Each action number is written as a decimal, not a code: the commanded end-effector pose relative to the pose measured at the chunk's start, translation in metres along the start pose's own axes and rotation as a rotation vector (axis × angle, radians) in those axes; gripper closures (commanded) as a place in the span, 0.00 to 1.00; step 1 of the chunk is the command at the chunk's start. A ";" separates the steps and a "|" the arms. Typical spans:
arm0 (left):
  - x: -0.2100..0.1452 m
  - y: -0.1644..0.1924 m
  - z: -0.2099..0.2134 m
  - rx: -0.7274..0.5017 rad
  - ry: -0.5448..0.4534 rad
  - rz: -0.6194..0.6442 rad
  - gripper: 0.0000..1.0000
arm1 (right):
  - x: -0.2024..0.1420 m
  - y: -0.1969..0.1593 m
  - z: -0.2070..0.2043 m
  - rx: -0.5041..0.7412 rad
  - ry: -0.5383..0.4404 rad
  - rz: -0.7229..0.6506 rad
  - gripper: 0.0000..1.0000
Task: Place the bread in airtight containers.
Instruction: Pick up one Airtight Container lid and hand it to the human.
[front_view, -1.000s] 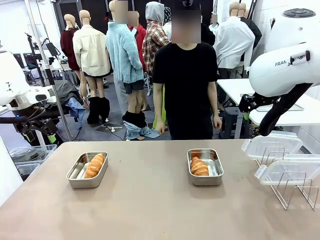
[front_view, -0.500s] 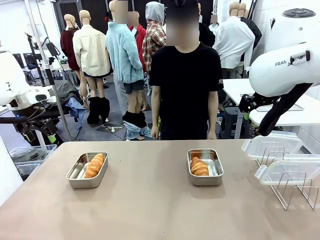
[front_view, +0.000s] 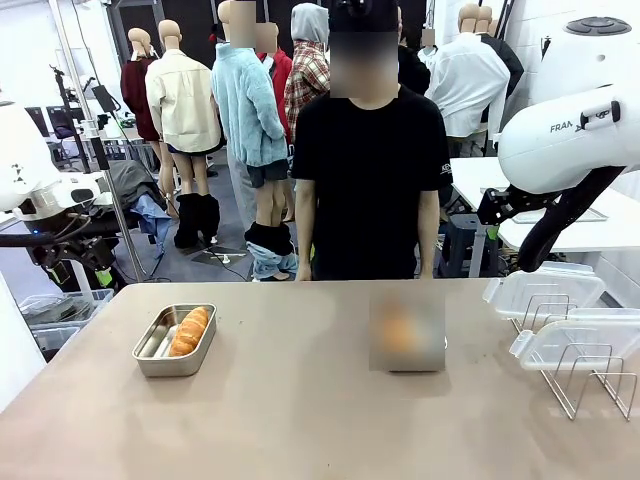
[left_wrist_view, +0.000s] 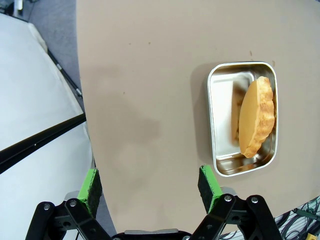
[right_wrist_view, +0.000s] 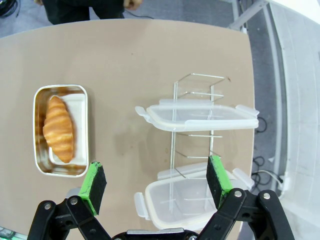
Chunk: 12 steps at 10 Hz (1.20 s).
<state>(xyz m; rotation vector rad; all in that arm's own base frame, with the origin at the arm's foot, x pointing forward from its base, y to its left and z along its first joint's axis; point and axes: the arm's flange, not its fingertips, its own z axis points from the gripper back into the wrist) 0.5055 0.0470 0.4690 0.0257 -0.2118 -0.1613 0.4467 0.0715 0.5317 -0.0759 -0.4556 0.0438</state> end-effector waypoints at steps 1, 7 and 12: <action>-0.002 0.001 0.002 0.026 0.002 0.007 0.00 | 0.004 0.002 0.000 0.001 -0.002 -0.017 0.00; -0.002 0.001 0.002 0.026 0.002 0.007 0.00 | 0.004 0.002 0.000 0.001 -0.002 -0.017 0.00; -0.002 0.001 0.002 0.026 0.002 0.007 0.00 | 0.000 0.000 0.000 0.000 0.000 0.000 0.00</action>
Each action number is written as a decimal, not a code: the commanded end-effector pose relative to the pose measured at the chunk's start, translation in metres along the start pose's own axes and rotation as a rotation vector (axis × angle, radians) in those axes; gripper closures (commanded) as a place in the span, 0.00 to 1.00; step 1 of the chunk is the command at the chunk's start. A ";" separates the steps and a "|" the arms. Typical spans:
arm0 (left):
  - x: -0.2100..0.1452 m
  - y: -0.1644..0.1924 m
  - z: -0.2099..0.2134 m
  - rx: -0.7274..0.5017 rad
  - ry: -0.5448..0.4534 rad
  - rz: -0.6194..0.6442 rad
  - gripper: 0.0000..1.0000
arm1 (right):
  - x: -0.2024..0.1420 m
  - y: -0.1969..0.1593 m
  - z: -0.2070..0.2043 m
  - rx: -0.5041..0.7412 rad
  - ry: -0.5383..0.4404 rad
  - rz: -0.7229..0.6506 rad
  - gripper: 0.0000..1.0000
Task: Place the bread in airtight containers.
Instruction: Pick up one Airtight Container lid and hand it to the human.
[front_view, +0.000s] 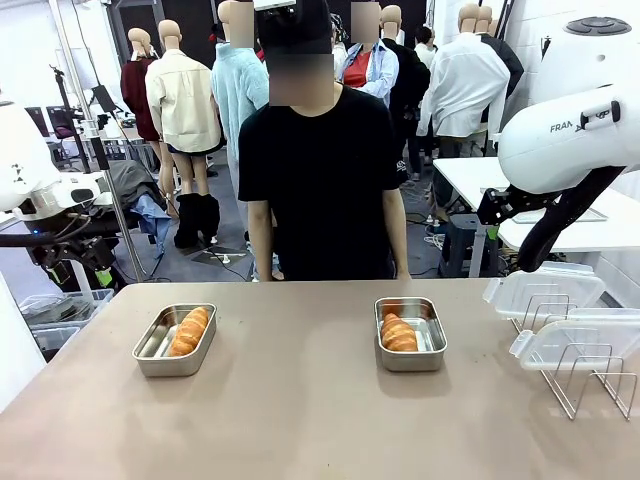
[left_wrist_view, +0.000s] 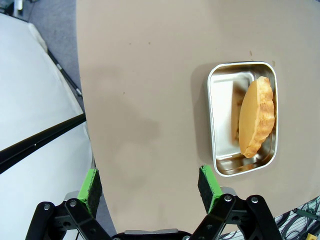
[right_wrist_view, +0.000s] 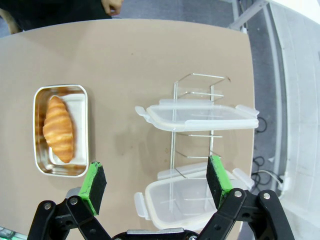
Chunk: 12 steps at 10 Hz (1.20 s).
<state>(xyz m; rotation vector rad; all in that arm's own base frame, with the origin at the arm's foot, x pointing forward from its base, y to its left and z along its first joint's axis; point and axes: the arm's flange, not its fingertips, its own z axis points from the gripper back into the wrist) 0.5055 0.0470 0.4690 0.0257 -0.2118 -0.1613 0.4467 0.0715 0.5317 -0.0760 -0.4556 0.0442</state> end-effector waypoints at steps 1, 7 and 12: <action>-0.002 0.001 0.002 0.026 0.002 0.007 0.00 | -0.003 -0.005 0.004 0.025 -0.009 0.127 0.00; -0.002 0.001 0.002 0.026 0.002 0.007 0.00 | -0.033 -0.062 -0.006 0.287 0.369 1.083 0.00; -0.002 0.001 0.002 0.026 0.002 0.007 0.00 | -0.047 -0.059 -0.018 0.236 0.358 1.024 0.00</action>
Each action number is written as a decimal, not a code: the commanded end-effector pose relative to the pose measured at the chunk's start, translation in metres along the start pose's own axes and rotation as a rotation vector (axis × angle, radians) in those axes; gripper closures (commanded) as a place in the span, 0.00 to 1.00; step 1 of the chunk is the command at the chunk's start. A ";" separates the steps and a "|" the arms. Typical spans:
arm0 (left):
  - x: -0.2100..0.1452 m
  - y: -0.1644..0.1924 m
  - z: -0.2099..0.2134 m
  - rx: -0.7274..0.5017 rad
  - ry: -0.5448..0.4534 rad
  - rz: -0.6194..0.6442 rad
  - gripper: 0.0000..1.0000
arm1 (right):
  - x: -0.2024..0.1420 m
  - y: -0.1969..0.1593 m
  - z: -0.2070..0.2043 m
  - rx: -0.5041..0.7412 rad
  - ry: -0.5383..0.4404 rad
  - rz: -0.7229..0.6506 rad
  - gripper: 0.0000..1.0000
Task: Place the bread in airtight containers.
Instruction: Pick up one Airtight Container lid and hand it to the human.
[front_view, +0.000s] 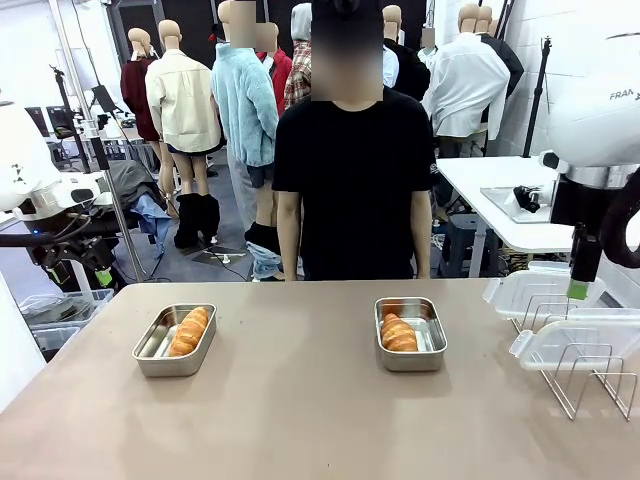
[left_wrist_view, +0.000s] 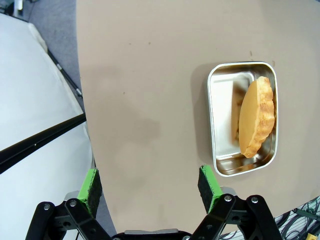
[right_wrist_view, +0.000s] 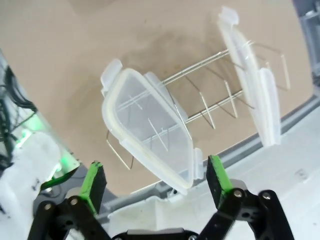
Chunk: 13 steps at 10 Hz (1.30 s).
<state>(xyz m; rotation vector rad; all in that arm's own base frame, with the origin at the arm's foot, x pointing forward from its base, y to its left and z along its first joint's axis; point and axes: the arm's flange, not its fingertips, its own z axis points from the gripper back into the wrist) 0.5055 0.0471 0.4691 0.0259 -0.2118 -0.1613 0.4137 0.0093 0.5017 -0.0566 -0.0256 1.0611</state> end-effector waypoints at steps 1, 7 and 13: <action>-0.002 0.001 0.002 0.026 0.002 0.007 0.00 | -0.002 -0.005 -0.008 0.033 -0.001 0.138 0.00; -0.002 0.001 0.002 0.026 0.002 0.007 0.00 | 0.001 0.017 -0.037 0.102 -0.028 0.399 0.00; -0.002 0.001 0.002 0.026 0.002 0.007 0.00 | 0.007 0.026 -0.077 0.062 0.054 0.471 0.00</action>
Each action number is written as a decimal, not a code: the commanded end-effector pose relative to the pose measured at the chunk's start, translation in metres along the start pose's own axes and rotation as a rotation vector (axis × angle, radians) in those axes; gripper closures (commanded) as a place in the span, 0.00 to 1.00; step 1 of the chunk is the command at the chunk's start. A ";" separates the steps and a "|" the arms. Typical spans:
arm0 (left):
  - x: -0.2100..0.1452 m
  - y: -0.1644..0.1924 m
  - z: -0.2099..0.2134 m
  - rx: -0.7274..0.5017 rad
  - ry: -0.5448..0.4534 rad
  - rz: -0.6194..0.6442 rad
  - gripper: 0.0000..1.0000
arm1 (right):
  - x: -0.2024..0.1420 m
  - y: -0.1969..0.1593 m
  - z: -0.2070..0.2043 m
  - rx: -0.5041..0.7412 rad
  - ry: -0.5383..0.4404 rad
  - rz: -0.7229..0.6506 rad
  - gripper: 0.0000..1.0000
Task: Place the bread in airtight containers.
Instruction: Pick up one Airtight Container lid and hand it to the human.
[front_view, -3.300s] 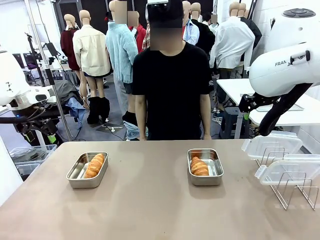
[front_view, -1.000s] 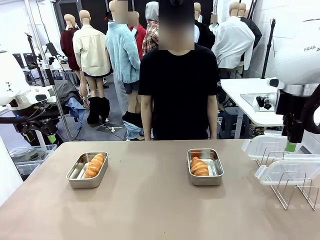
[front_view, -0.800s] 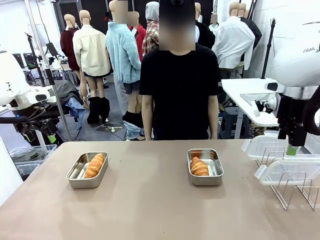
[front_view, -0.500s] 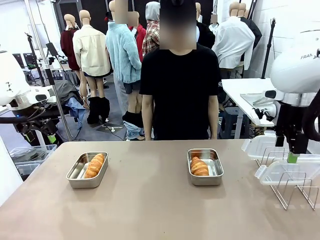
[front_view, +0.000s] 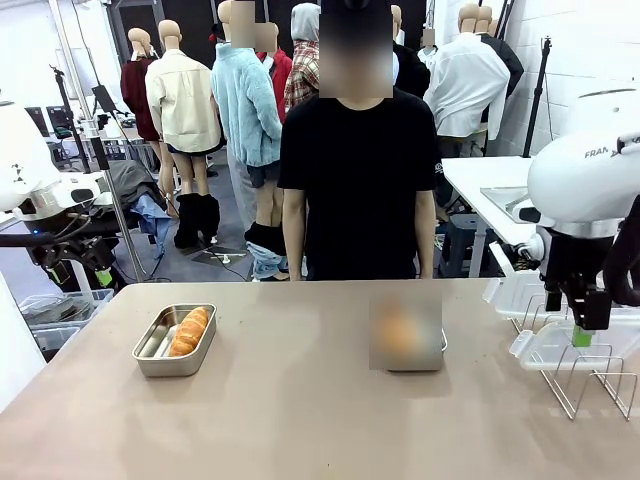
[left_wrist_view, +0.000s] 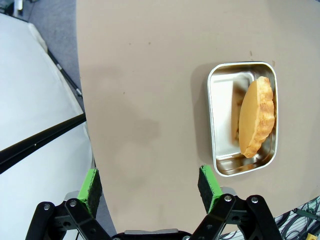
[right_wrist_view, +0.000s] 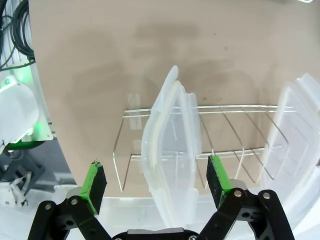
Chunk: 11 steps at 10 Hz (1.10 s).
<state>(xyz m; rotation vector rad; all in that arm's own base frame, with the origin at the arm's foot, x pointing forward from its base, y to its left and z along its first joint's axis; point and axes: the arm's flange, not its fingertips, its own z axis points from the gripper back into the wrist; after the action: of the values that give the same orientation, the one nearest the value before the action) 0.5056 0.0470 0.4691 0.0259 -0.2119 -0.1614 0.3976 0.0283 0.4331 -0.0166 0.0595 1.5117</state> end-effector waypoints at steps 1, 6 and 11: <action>-0.002 0.001 0.002 0.026 0.002 0.007 0.00 | -0.002 -0.002 -0.014 -0.016 0.022 0.018 0.00; -0.002 0.001 0.002 0.026 0.002 0.007 0.00 | -0.003 -0.008 -0.023 -0.037 0.056 0.002 0.22; -0.002 0.001 0.002 0.026 0.002 0.007 0.00 | -0.004 -0.010 -0.022 -0.039 0.058 -0.010 1.00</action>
<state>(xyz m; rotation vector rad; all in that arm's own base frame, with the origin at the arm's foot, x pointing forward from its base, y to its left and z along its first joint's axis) 0.5056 0.0470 0.4691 0.0259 -0.2119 -0.1614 0.4056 0.0226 0.4151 -0.0544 0.0705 1.5137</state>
